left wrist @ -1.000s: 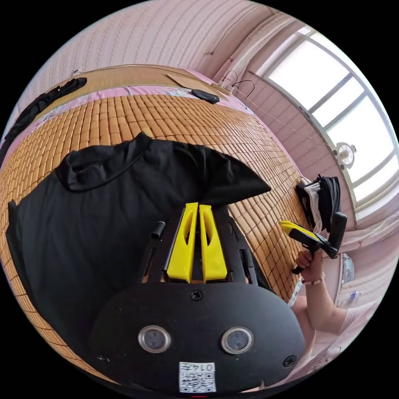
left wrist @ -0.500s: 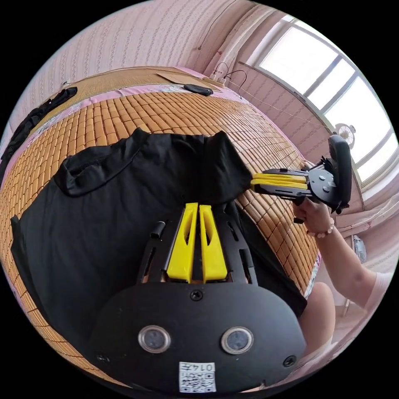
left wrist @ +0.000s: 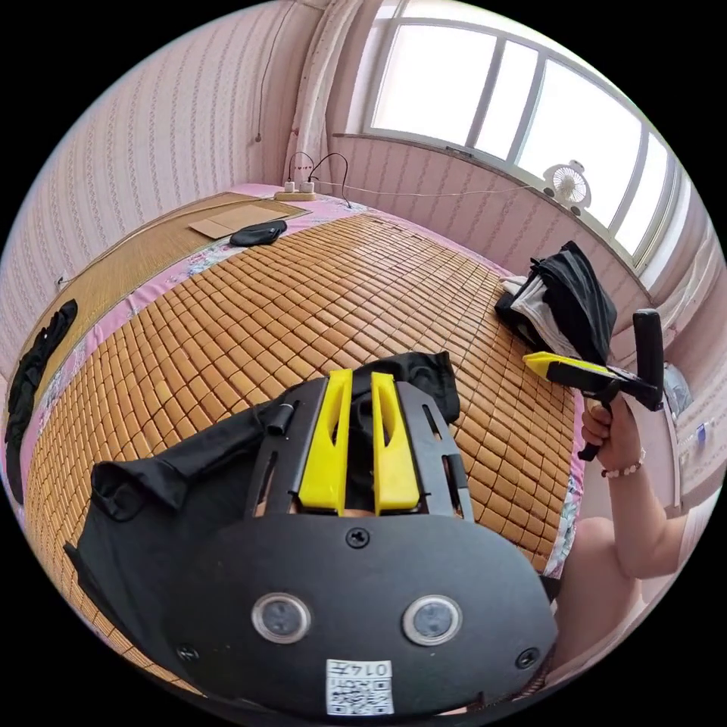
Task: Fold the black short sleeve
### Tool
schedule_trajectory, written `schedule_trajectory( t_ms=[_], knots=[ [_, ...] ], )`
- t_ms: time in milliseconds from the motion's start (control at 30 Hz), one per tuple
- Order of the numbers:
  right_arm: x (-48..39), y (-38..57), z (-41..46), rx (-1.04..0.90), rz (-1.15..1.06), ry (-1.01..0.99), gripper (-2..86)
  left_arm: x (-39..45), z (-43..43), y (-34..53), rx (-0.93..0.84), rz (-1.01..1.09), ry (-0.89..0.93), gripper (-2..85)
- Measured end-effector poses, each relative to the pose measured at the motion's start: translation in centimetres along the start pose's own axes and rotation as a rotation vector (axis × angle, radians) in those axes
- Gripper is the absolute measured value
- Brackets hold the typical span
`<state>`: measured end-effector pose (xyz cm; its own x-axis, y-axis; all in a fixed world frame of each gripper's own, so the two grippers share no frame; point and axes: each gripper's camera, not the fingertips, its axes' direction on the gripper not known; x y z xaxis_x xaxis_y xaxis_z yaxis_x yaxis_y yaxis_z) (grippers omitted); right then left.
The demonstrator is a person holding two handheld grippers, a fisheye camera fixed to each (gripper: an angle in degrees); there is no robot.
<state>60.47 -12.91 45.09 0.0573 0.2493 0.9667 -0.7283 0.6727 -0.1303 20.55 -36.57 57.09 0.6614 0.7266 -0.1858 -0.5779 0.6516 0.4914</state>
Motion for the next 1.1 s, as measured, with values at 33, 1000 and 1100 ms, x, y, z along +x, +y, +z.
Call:
schedule_trajectory(
  t_ms=[33, 1000, 1100],
  knots=[
    [0.5, 0.7, 0.9, -0.021, 0.006, 0.024, 7.2, 0.8, 0.4, -0.7, -0.006, 0.041, -0.013, 4.7],
    [0.4, -5.2, 7.3, -0.205, -0.094, -0.124, 10.1, 2.6, 15.6, -9.0, -0.428, 0.079, -0.119, 7.0],
    [-0.5, -5.9, 8.7, -0.251, -0.131, -0.051, 3.1, 3.2, 15.9, -8.9, -0.390, 0.093, -0.108, 1.5]
  ],
)
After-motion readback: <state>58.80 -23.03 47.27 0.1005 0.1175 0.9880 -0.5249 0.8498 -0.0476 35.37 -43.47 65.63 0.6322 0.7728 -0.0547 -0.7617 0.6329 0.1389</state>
